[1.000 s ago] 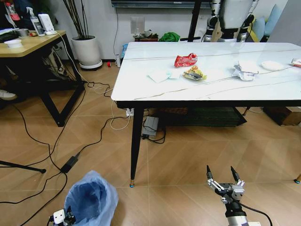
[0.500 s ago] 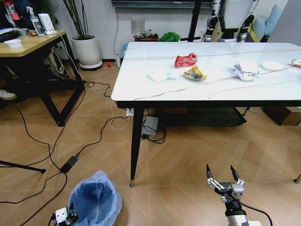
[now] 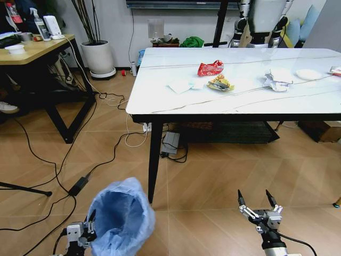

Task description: Pick up the trash bin and place the trash from the table into it.

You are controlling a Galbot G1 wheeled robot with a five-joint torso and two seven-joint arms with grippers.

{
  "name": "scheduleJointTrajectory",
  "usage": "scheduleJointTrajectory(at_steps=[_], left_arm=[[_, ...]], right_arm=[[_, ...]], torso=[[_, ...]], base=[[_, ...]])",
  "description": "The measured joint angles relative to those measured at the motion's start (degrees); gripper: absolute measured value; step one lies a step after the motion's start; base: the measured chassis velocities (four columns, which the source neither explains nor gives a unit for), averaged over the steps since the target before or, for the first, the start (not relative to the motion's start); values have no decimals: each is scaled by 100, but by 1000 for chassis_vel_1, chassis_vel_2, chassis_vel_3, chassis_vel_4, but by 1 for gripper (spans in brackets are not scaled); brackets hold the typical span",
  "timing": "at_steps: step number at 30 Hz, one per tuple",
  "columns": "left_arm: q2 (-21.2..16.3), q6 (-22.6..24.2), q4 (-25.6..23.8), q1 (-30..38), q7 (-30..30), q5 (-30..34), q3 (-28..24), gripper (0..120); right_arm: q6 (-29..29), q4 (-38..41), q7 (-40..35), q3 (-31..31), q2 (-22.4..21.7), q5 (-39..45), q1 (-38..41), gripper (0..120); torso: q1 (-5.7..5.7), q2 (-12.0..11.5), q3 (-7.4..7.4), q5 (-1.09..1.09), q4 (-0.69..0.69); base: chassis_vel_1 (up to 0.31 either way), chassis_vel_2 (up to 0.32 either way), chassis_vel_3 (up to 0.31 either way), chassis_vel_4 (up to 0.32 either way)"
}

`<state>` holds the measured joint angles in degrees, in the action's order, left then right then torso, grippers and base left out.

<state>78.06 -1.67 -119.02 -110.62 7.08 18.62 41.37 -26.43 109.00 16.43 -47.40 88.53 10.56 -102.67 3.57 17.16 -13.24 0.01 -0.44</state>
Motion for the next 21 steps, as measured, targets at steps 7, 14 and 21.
scheduleJointTrajectory(at_steps=[7,14,21], left_arm=[[-240,391,-593,-233,-304,266,-462,0],[-482,509,-1005,-399,-680,290,-772,0],[-607,343,-1138,-461,-936,-80,-978,0]], right_arm=[[-20,16,-4,-19,-25,-44,-67,100],[-22,83,-9,-23,-12,-113,-128,100],[-29,151,-14,-17,73,-218,-173,100]], torso=[[0,0,0,0,0],[0,0,0,0,-1],[0,0,0,-1,0]], base=[[0,0,0,0],[0,0,0,0],[0,0,0,0]])
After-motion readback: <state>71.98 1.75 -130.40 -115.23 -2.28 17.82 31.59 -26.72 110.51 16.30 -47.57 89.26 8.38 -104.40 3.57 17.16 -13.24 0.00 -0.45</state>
